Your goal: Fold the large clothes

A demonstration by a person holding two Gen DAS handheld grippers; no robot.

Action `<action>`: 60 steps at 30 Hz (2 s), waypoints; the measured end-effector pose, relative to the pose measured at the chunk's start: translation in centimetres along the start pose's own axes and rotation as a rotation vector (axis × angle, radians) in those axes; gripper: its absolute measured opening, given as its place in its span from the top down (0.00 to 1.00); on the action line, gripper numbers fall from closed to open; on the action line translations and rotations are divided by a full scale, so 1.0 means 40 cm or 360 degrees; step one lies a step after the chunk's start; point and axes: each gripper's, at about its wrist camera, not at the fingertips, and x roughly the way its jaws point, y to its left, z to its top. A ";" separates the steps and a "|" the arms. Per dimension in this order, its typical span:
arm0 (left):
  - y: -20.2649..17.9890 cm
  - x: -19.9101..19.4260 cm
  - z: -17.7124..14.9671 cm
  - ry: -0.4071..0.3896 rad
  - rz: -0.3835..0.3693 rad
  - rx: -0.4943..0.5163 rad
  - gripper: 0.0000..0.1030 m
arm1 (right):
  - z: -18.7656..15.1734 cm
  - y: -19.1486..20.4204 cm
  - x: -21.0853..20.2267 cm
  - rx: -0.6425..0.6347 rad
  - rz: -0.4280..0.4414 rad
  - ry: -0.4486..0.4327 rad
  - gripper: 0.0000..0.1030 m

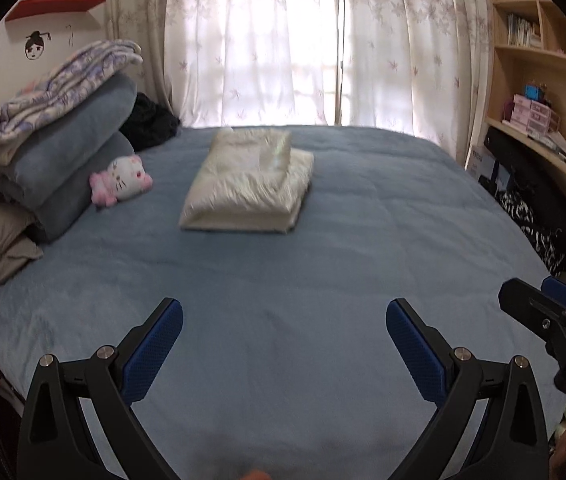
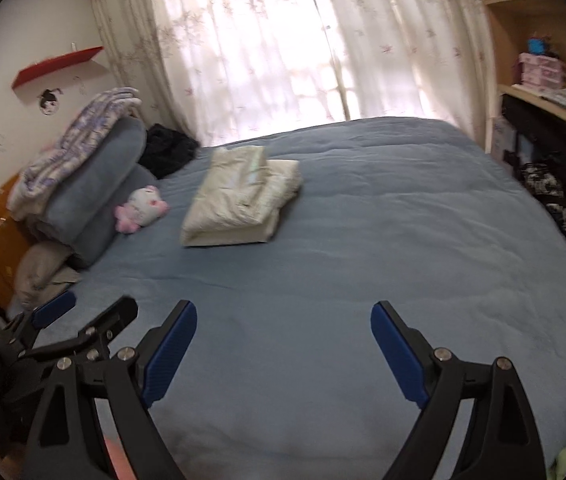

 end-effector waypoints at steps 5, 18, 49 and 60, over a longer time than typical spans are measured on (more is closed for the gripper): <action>-0.037 0.017 -0.052 0.0084 -0.0033 -0.0030 0.02 | -0.073 -0.035 -0.007 0.0022 -0.0143 -0.0009 0.05; -0.066 0.013 -0.099 0.0129 -0.0030 0.0008 0.02 | -0.136 -0.104 -0.005 0.0014 -0.0261 0.0054 0.04; -0.066 0.017 -0.121 0.0160 0.0015 -0.0003 0.02 | -0.138 -0.094 -0.004 0.0022 -0.0224 0.0076 0.04; -0.071 0.012 -0.129 0.0161 0.0025 -0.0008 0.02 | -0.140 -0.092 0.000 0.0030 -0.0217 0.0080 0.04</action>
